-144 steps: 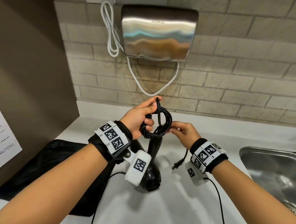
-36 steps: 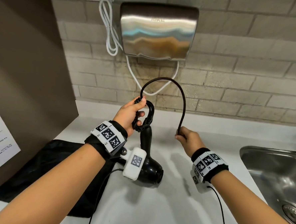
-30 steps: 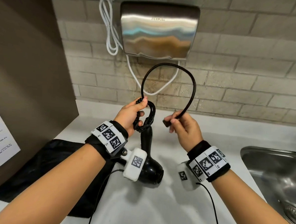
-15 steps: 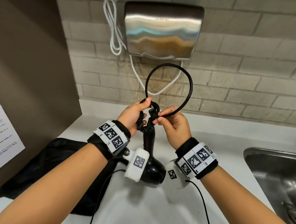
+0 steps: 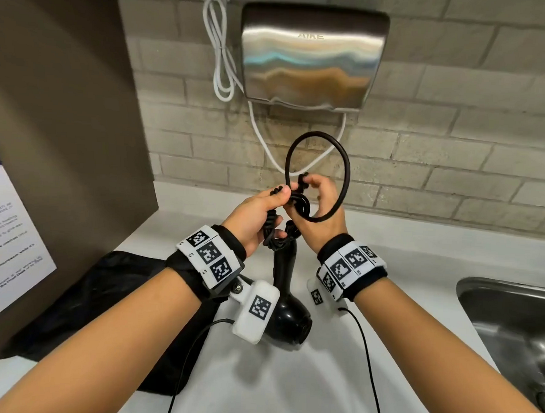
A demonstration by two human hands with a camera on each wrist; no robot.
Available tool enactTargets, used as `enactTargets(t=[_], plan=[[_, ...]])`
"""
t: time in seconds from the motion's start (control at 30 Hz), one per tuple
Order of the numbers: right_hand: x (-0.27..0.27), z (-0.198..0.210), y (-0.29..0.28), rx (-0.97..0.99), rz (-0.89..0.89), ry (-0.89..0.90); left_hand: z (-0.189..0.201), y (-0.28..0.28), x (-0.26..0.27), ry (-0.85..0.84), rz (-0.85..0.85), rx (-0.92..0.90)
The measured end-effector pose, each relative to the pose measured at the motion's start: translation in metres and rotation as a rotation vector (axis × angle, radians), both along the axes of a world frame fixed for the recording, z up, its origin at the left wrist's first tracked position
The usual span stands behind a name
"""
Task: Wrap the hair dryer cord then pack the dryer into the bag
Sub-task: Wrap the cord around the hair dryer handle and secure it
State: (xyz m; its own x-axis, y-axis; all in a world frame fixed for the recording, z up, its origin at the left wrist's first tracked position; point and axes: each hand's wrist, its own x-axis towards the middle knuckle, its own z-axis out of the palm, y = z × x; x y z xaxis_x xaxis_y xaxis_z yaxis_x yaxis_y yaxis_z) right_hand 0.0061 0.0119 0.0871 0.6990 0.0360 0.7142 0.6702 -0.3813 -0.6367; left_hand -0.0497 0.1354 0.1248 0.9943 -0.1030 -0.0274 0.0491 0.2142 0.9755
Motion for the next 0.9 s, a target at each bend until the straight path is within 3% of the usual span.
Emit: enactTargets(t=[0.1,0.27,0.4,0.5,0.6,0.77,0.9], plan=[[0.004,0.004,0.000,-0.277,0.051,-0.133,0.000,0.003,0.000,-0.014,-0.047,-0.047],[-0.003,0.014,0.001,-0.363,0.160,0.060,-0.001,0.005,0.003,-0.033,0.007,-0.072],[0.004,0.010,-0.009,-0.650,0.002,0.056,-0.001,0.009,0.007,-0.022,0.065,-0.115],[0.017,-0.002,-0.029,-0.711,-0.011,0.115,0.001,0.012,0.010,0.003,0.098,-0.179],[0.032,-0.023,-0.049,-0.749,-0.058,0.277,0.001,0.012,0.012,0.024,0.114,-0.217],[0.044,-0.064,-0.073,-0.742,-0.128,0.771,-0.005,0.005,0.016,0.028,0.100,-0.260],[0.043,-0.077,-0.070,-0.728,-0.113,0.931,-0.009,-0.003,0.017,0.001,0.091,-0.182]])
